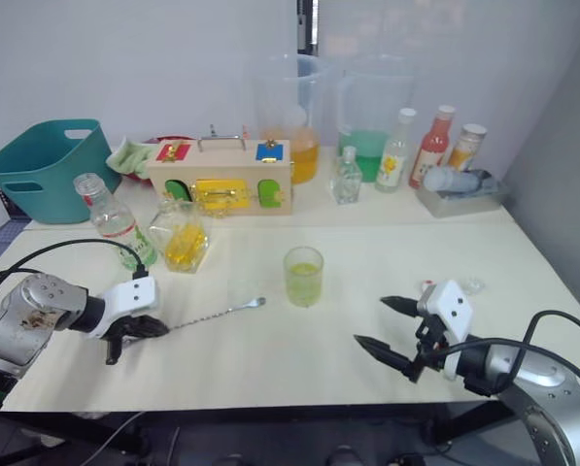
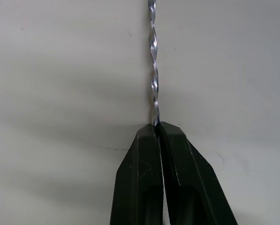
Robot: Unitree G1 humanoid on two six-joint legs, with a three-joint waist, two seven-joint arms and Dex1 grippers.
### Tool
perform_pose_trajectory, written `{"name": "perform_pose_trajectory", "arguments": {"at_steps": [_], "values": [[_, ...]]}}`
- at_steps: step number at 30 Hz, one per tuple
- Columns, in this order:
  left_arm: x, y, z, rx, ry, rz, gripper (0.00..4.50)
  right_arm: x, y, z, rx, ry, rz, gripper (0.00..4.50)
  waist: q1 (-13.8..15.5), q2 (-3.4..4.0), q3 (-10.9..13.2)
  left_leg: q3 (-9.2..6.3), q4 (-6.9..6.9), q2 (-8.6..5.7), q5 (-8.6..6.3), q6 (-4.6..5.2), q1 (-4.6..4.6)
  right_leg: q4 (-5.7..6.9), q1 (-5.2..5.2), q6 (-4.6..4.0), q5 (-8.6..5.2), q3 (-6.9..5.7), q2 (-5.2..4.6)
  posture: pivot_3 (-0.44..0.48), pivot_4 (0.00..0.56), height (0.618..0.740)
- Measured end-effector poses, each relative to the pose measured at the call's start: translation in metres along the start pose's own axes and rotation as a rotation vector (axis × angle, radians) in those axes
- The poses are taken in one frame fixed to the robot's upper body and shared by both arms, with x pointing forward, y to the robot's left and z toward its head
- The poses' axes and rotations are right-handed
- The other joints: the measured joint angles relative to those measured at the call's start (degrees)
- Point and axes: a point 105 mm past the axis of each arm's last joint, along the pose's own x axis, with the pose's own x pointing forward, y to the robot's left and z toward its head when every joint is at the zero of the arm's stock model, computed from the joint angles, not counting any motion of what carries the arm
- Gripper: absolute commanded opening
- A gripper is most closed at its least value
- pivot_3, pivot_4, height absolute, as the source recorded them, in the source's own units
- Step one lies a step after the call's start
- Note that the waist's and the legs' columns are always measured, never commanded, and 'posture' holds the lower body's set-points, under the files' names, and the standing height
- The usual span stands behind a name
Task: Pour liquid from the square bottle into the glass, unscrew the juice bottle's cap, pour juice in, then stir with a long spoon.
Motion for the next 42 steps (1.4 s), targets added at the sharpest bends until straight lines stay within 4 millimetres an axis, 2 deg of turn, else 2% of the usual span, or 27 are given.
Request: {"name": "perform_pose_trajectory", "arguments": {"at_steps": [6,10,16,19,21,24,27,31,39,42], "values": [[-0.002,0.000,0.002,-0.154,-0.123,0.014,0.05,-0.003,-0.001,0.003,0.010,-0.018,0.009,4.50,0.1,-0.20,0.1,-0.03,0.02,0.00,0.00,0.00,-0.08,-0.01,-0.06,0.00,0.00,-0.02,-0.01,0.000,0.150,0.740],[-0.013,0.008,0.020,-0.235,-0.267,0.041,0.05,-0.004,-0.003,0.010,0.016,-0.047,0.032,4.50,0.3,-0.43,0.3,-0.03,0.05,0.00,0.00,0.00,-0.12,-0.03,-0.08,0.00,0.01,-0.02,-0.02,0.000,0.150,0.740],[-0.047,0.014,0.072,-0.283,-0.568,0.045,0.05,-0.015,-0.008,0.051,0.095,-0.212,0.085,4.50,0.2,-0.59,0.3,-0.06,0.03,0.00,0.00,0.00,-0.12,-0.03,-0.09,-0.01,0.02,-0.03,-0.03,0.000,0.150,0.740],[-0.060,0.008,0.103,-0.240,-0.702,0.016,0.05,-0.014,-0.008,0.066,0.117,-0.255,0.108,4.50,0.2,-0.62,0.4,-0.05,0.03,-0.01,0.00,0.00,-0.11,-0.03,-0.07,-0.01,0.02,-0.03,-0.04,0.000,0.150,0.740],[-0.060,0.000,0.117,-0.228,-0.758,-0.004,0.05,-0.007,-0.010,0.072,0.137,-0.260,0.105,4.50,0.2,-0.63,0.4,-0.05,0.03,-0.01,0.00,0.00,-0.11,-0.04,-0.06,-0.01,0.02,-0.03,-0.04,0.000,0.150,0.740],[-0.058,-0.016,0.140,-0.198,-0.837,-0.068,0.05,0.014,-0.008,0.073,0.176,-0.261,0.094,4.50,0.0,-0.68,0.4,-0.08,0.02,0.00,0.00,0.00,-0.12,-0.02,-0.09,-0.01,0.02,-0.03,-0.01,0.000,0.150,0.740],[-0.059,-0.021,0.152,-0.189,-0.878,-0.060,0.05,0.031,-0.008,0.076,0.237,-0.312,0.059,4.50,-0.1,-0.67,0.4,-0.08,0.02,0.00,0.00,0.00,-0.14,-0.01,-0.14,-0.02,0.02,-0.02,-0.02,0.000,0.150,0.740],[-0.055,-0.025,0.166,-0.171,-0.918,-0.019,0.05,0.052,0.008,0.095,0.302,-0.419,0.099,4.50,-0.1,-0.67,0.4,-0.10,0.02,-0.02,0.00,-0.01,-0.16,-0.01,-0.16,-0.02,0.03,-0.02,-0.03,0.000,0.150,0.740],[-0.029,-0.031,0.168,-0.141,-0.892,0.057,0.05,0.084,0.016,0.121,0.382,-0.496,0.050,4.50,-0.1,-0.66,0.4,-0.10,0.01,-0.02,0.01,-0.02,-0.29,0.03,-0.35,-0.04,0.04,-0.02,-0.03,0.000,0.150,0.740],[-0.026,-0.034,0.171,-0.122,-0.895,0.065,0.05,0.089,0.016,0.131,0.426,-0.529,0.039,4.50,0.0,-0.66,0.4,-0.11,0.06,-0.04,0.06,-0.10,-0.75,0.28,-0.89,-0.06,0.06,-0.01,-0.05,0.000,0.150,0.740]]}}
